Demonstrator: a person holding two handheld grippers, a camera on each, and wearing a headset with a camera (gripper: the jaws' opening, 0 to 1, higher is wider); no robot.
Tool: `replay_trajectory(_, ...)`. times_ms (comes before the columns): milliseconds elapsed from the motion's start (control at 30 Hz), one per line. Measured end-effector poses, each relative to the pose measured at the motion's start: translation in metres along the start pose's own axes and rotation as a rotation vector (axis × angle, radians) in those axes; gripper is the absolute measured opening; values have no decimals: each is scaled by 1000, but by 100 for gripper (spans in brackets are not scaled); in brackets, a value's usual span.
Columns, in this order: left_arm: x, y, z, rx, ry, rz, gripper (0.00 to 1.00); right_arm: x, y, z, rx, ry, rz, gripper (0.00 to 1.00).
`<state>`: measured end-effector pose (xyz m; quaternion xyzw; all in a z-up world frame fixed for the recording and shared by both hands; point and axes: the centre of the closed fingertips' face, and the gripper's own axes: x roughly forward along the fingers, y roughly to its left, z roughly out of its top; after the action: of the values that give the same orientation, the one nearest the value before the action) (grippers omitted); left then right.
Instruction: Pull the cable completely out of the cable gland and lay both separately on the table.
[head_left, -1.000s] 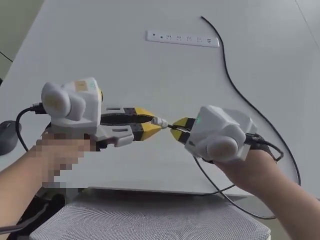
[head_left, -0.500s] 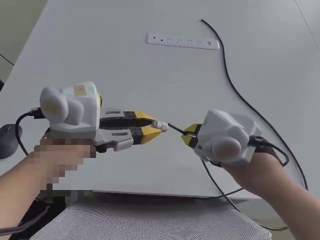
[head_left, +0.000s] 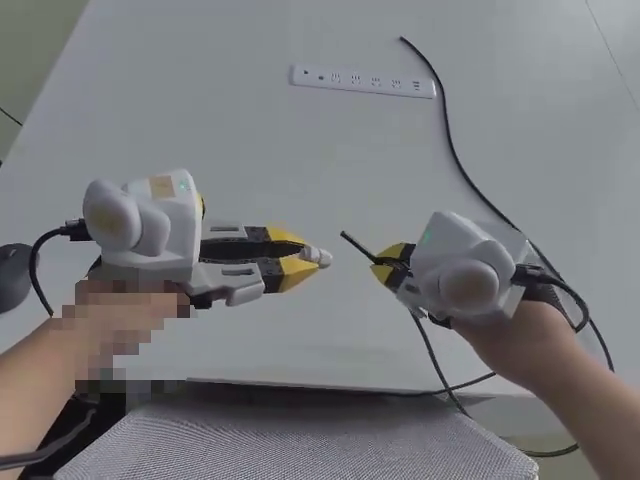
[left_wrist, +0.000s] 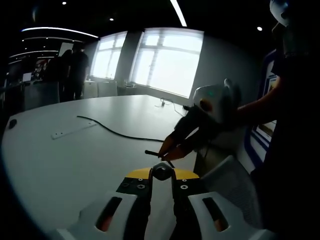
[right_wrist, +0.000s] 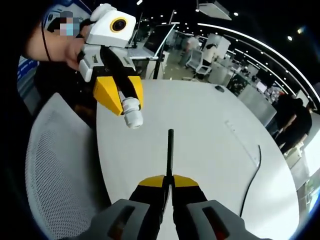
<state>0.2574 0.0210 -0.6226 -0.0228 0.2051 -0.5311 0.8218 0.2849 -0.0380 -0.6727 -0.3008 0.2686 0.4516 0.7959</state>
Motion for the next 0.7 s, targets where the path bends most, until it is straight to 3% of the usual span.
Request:
replay_trajectory(433,-3,5,-21,-3,4,-2,15,7,-7,9,2,25,9,0)
replay_trajectory(700,-4,8,-46,-19,20,-11,15,20,-8,14,-5,56,35,0)
